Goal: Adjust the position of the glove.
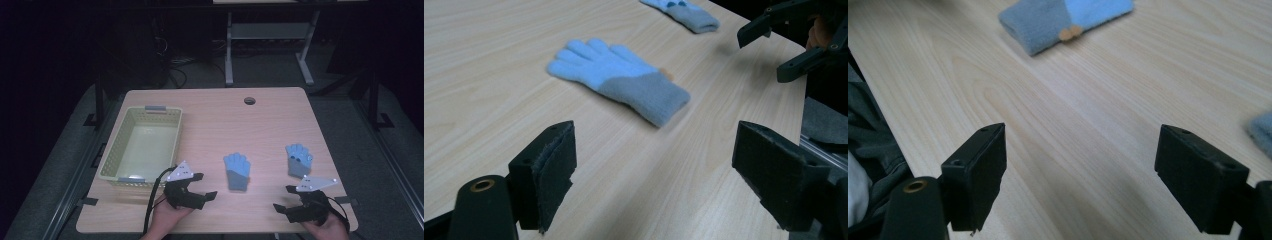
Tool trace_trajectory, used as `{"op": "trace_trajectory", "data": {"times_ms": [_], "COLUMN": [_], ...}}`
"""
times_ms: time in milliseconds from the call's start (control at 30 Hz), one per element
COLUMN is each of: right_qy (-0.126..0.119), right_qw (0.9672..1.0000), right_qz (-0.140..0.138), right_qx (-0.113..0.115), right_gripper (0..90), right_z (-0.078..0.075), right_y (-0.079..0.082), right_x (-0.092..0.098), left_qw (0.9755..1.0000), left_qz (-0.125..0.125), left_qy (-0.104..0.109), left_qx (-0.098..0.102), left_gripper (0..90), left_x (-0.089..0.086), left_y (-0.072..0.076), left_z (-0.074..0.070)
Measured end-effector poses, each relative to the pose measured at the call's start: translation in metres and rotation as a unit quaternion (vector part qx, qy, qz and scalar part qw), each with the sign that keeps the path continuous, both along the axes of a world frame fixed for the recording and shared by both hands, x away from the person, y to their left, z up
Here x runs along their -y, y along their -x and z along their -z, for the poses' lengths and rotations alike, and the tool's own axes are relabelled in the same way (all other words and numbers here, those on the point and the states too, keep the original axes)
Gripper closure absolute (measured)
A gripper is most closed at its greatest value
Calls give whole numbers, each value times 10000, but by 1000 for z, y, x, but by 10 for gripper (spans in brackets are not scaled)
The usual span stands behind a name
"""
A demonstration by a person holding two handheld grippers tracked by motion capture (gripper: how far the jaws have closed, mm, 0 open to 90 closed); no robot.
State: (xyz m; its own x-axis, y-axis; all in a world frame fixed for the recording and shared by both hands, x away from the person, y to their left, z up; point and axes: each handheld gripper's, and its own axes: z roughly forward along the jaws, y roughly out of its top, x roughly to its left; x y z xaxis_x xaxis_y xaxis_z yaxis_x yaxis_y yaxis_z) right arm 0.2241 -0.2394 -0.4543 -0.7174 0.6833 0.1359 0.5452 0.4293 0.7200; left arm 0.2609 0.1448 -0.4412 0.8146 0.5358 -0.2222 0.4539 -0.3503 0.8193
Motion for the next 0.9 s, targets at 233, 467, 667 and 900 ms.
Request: {"op": "trace_trajectory", "data": {"times_ms": [233, 467, 667, 900], "right_qy": [19, 58, 145, 267], "right_qw": [9999, 9999, 9998, 9992], "right_qz": [-109, -148, -105, -3], "right_qx": [9, -15, -41, -311], "right_gripper": [195, 202, 208, 208], "right_z": [-7, -20, -32, -42], "right_y": [-3, -13, -23, -41], "right_x": [-5, -9, -7, -2], "left_qw": [9999, 9999, 9998, 9998], "left_qz": [66, 14, -60, -105], "left_qy": [-18, 94, 89, -11], "left_qx": [79, 124, 173, 182], "left_gripper": [177, 177, 178, 179], "left_x": [-2, -8, -11, -10], "left_y": [-1, 0, 0, -5], "left_z": [-1, -6, -7, -4]}}
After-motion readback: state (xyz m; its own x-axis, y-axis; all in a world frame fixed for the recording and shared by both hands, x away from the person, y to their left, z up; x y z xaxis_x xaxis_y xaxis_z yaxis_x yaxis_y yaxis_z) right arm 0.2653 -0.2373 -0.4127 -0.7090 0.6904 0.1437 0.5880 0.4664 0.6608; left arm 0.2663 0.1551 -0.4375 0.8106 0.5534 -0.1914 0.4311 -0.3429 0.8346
